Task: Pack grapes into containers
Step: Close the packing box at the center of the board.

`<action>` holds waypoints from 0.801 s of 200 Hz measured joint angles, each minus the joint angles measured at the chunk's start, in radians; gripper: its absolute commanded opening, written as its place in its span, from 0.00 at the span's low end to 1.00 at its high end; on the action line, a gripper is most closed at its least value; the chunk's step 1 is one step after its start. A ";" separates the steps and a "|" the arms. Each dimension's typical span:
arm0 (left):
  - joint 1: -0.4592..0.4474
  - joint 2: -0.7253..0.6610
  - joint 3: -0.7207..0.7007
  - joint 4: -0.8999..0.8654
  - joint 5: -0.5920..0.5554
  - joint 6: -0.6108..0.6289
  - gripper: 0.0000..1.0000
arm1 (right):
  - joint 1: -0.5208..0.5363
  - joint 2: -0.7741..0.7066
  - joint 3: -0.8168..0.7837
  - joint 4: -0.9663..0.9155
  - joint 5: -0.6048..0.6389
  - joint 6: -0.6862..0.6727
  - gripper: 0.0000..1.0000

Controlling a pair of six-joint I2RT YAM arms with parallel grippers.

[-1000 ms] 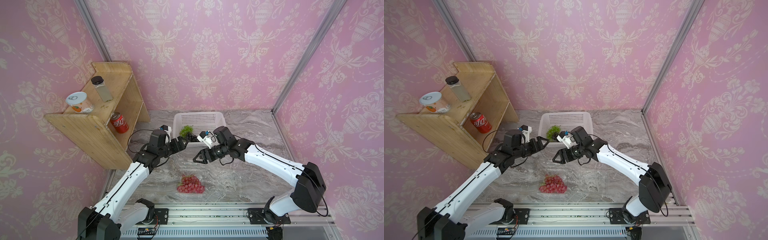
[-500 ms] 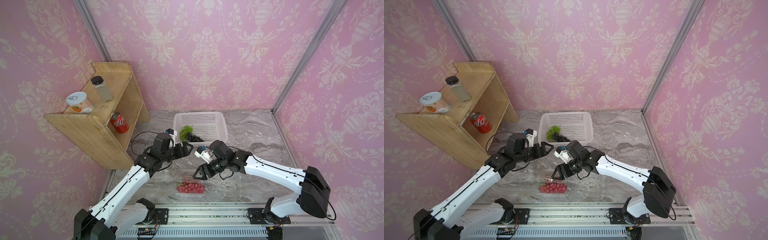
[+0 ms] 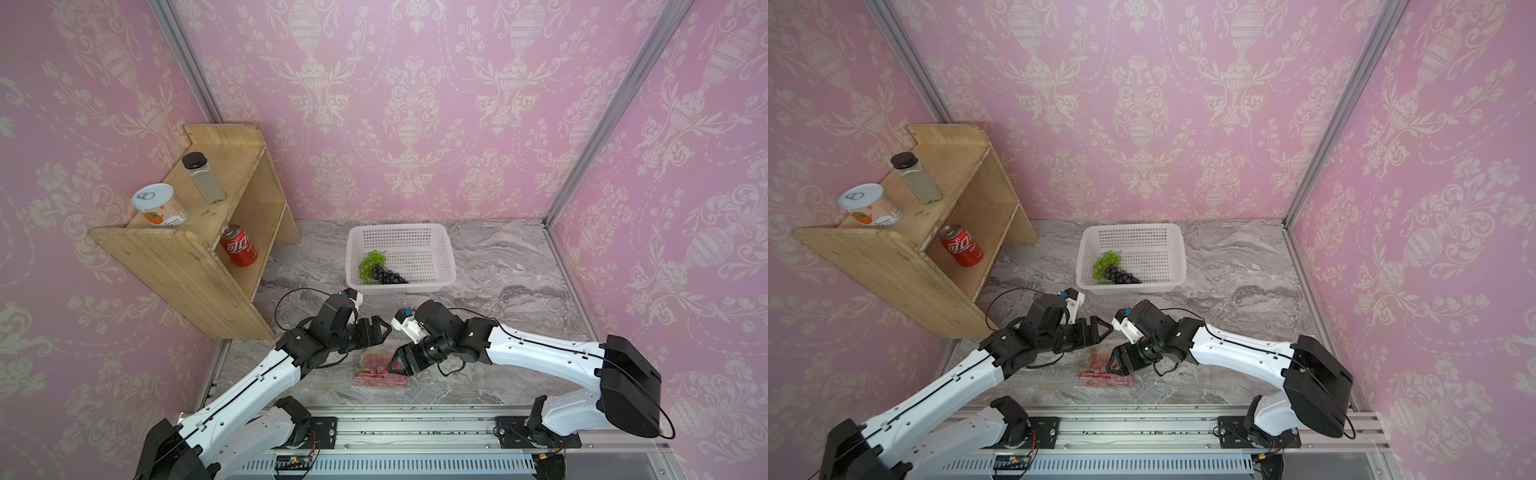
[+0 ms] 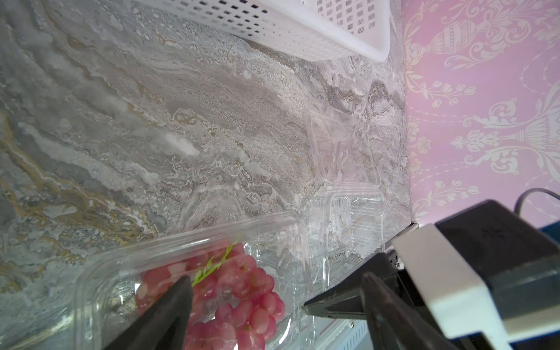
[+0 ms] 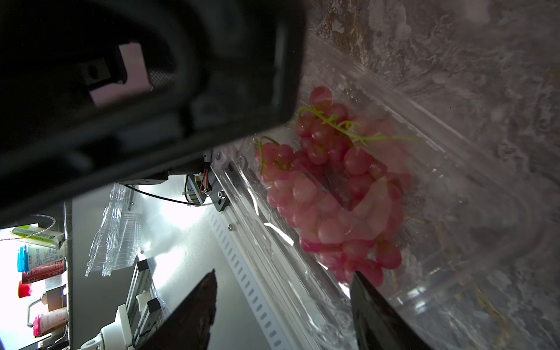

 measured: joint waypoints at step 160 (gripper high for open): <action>-0.103 0.014 -0.027 -0.105 -0.084 -0.047 0.64 | 0.021 -0.196 -0.154 0.040 0.104 0.079 0.71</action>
